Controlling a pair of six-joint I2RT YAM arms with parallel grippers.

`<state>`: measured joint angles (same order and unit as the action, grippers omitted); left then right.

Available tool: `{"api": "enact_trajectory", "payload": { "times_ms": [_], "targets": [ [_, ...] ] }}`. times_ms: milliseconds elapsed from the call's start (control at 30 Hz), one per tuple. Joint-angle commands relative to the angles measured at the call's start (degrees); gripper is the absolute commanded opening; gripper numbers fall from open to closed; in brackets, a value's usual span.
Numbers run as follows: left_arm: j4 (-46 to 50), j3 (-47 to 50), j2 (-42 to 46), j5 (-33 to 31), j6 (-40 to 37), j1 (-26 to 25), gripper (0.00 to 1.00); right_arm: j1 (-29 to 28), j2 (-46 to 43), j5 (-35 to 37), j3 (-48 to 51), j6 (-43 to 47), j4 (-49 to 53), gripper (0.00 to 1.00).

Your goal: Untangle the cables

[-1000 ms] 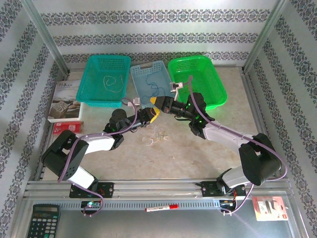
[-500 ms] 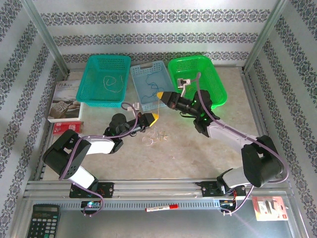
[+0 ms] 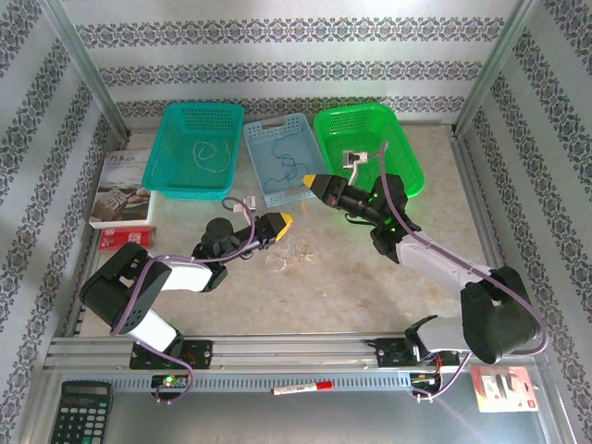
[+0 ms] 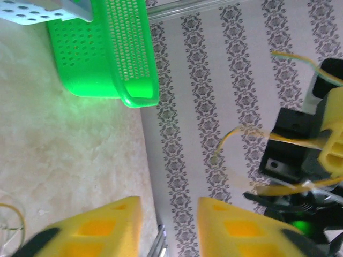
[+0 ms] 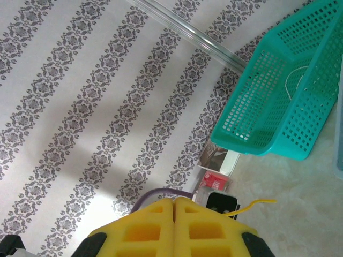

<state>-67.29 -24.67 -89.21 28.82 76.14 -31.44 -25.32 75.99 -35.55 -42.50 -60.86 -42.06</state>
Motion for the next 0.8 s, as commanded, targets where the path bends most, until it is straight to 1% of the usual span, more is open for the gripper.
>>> {"api": "enact_trajectory", "payload": {
  "times_ms": [0,100,200,267,400,500,567,633,767],
  "targets": [
    [-0.6,1.0,1.5,-0.9,-1.5,0.2,0.41,0.9,-2.2,-1.8,1.2,2.8,-1.7,0.0],
    [2.0,2.2,4.3,-0.8,-2.2,1.8,0.47,1.9,-3.2,-3.0,2.0,4.2,-0.8,0.0],
    [7.9,1.8,9.0,-0.5,-4.2,3.8,0.5,2.9,-3.5,-5.2,2.7,4.8,1.0,0.0],
    [15.7,-0.4,12.9,0.3,-7.8,4.5,0.55,3.2,-3.3,-6.8,3.0,5.0,1.3,0.0],
    [35.9,-8.2,19.9,0.5,-19.4,4.8,0.61,3.1,-2.9,-9.8,3.6,5.3,1.5,0.0],
    [45.2,-13.2,21.3,1.0,-25.2,4.8,0.62,2.9,-3.1,-10.8,4.4,5.6,1.5,0.0],
    [45.8,-14.5,21.0,1.4,-25.0,4.8,0.62,2.8,-3.1,-11.4,4.7,5.8,1.5,0.0],
    [44.0,-14.9,20.0,2.0,-22.2,4.8,0.63,2.4,-3.1,-11.2,5.0,6.2,1.6,0.0],
    [32.3,-13.4,17.6,3.4,-11.7,4.7,0.62,1.6,-3.6,-8.9,5.6,7.8,3.3,0.0]
  ]
}}
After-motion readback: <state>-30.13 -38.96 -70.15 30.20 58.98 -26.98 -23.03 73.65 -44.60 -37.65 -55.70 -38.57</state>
